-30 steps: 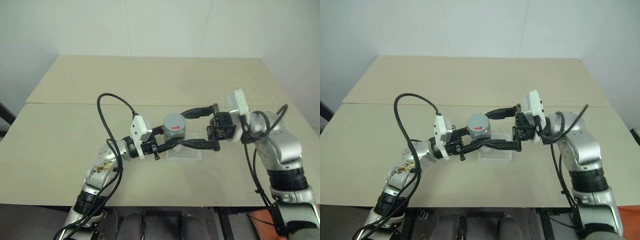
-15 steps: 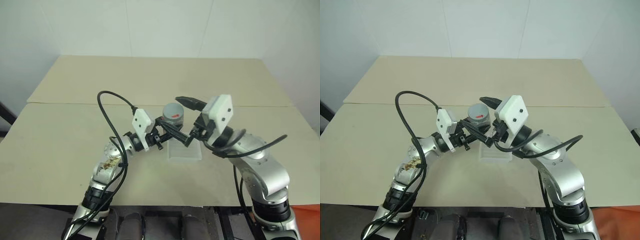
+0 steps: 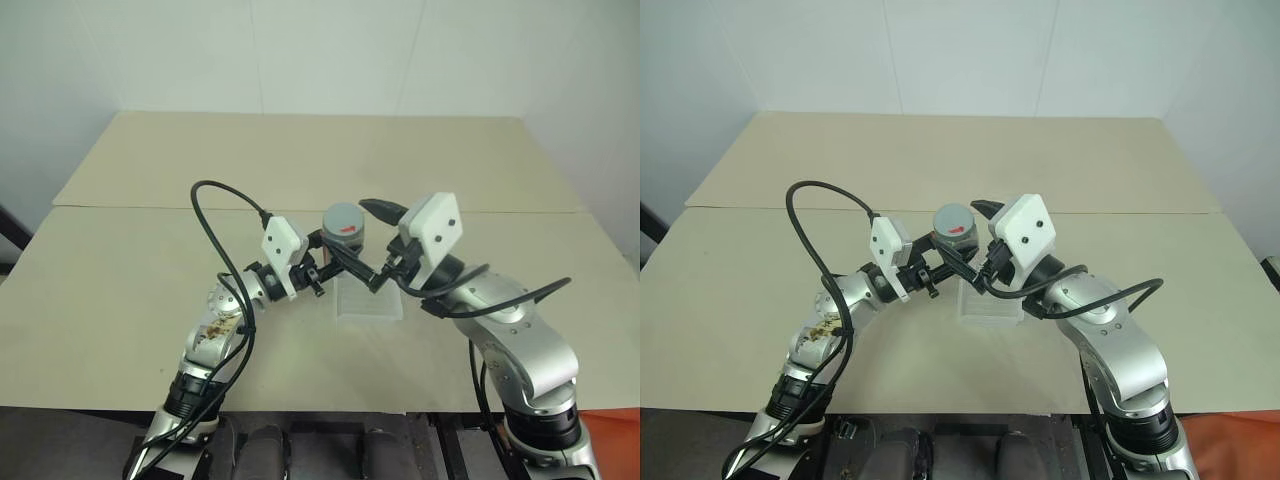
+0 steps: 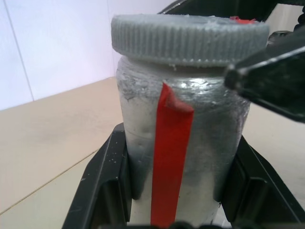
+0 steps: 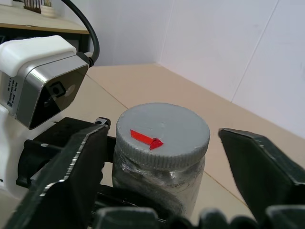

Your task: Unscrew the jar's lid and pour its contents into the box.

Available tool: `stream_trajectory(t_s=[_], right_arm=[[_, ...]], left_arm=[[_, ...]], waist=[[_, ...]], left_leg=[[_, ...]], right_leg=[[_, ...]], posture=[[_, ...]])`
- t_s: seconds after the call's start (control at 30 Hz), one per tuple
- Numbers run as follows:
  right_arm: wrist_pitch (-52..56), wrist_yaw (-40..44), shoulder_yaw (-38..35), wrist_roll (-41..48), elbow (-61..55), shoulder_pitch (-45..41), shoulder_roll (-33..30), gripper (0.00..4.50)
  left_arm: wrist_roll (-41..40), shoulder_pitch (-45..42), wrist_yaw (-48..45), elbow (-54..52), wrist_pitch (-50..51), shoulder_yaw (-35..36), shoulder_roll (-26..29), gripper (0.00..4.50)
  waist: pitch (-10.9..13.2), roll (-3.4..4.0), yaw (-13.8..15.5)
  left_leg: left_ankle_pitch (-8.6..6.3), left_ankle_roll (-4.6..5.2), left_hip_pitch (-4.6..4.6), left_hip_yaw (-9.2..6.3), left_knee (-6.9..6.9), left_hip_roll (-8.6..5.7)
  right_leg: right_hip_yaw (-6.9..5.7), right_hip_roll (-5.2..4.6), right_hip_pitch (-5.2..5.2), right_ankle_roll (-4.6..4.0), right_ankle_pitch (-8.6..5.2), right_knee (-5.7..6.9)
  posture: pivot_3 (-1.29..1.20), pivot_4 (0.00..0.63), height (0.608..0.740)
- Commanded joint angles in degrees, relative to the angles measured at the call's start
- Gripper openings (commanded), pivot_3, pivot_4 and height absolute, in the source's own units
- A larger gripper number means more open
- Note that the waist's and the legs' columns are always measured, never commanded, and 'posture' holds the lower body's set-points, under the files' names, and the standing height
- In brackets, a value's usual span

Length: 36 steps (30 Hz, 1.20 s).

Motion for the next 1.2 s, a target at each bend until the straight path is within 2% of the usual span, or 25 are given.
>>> stream_trajectory(t_s=[0.03,0.77,0.93,1.2], right_arm=[[-0.9,-0.1,-0.6,-0.2,-2.1,-0.8,-0.3,3.19],[-3.2,2.0,0.3,0.9,-1.1,-1.4,0.7,3.19],[-4.8,7.2,-2.9,5.2,0.4,-0.5,-0.5,3.19],[-8.4,21.3,-6.4,12.3,8.4,-4.5,-5.2,3.19]], left_arm=[[-0.1,0.1,0.2,-1.2,-1.3,0.2,-0.3,1.96],[-0.6,1.1,-2.0,-1.6,-1.0,-0.8,1.0,1.96],[-4.4,2.1,-7.0,-3.8,0.7,-0.9,3.2,1.96],[-7.0,2.3,-10.9,-4.8,2.1,-1.2,5.1,1.96]], waist=[[0.0,0.0,0.0],[0.0,0.0,0.0],[0.0,0.0,-0.1],[0.0,0.0,-0.1]], left_leg=[[0.0,0.0,0.0,0.0,0.0,0.0],[0.0,0.0,0.0,0.0,0.0,0.0],[0.0,0.0,0.0,0.0,-0.01,0.01],[0.0,0.01,0.03,-0.01,0.0,0.0]], right_leg=[[0.0,0.0,0.0,0.0,0.0,0.0],[0.0,0.0,0.0,0.0,0.0,0.0],[-0.01,0.0,0.0,0.0,0.0,-0.01],[-0.02,0.01,0.03,0.0,0.0,-0.01]], posture=[[0.0,0.15,0.74],[0.0,0.15,0.74],[0.0,0.15,0.74],[0.0,0.15,0.74]])
